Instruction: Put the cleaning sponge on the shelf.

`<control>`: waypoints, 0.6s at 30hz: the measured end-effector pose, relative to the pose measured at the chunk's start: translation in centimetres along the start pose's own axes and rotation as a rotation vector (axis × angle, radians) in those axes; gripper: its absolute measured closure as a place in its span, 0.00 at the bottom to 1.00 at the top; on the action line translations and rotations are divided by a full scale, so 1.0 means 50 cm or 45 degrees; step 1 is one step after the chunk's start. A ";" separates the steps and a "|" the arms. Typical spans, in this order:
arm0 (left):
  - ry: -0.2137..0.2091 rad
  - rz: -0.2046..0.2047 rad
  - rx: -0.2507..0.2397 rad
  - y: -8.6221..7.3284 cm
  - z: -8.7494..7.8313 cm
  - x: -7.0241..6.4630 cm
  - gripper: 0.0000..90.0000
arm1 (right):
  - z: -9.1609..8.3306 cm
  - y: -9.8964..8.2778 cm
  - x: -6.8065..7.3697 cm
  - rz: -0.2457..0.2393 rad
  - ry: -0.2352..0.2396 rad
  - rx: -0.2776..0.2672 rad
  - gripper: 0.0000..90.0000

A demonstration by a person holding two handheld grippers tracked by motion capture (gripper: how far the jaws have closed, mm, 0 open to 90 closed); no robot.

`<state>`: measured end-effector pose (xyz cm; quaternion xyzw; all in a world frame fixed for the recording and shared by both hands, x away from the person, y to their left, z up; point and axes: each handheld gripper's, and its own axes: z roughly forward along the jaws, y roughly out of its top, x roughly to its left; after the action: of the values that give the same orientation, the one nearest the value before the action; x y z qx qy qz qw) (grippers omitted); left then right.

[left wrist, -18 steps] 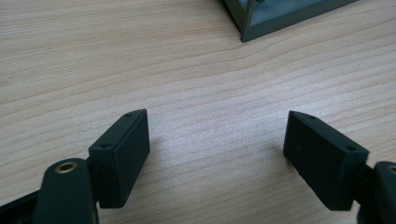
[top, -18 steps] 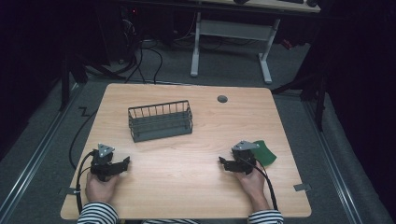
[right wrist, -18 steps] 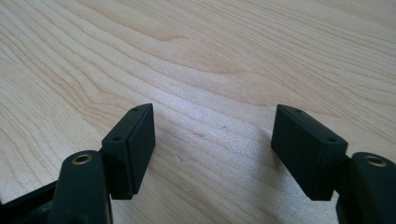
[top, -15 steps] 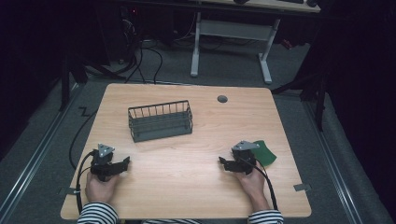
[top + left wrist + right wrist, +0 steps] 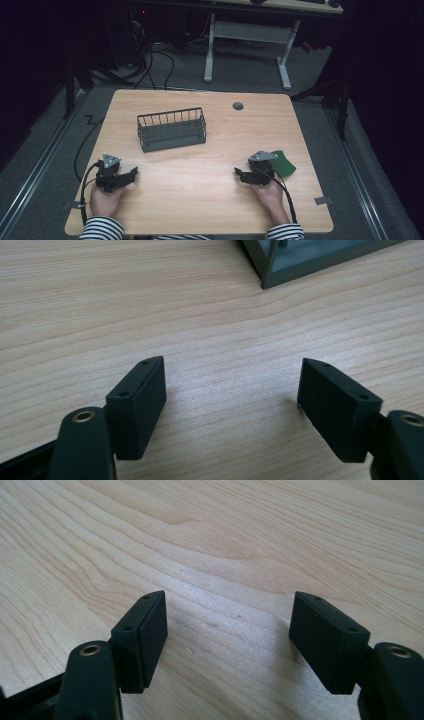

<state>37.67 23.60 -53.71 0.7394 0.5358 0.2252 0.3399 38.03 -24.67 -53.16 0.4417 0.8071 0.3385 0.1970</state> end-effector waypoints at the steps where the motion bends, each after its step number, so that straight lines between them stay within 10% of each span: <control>1: 0.009 0.003 0.000 0.000 0.000 -0.001 0.32 | -0.001 0.000 0.000 0.001 0.006 0.003 0.36; 9: 0.018 0.008 0.002 0.001 0.001 -0.002 0.33 | -0.005 0.000 0.006 0.032 -0.026 0.020 0.38; 18: -0.037 -0.035 -0.047 0.005 -0.007 -0.002 0.36 | -0.036 0.018 0.012 0.067 0.010 -0.056 0.62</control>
<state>37.57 23.54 -53.28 0.7287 0.5367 0.2197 0.3643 37.15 -24.47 -51.27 0.4572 0.7883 0.3630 0.1944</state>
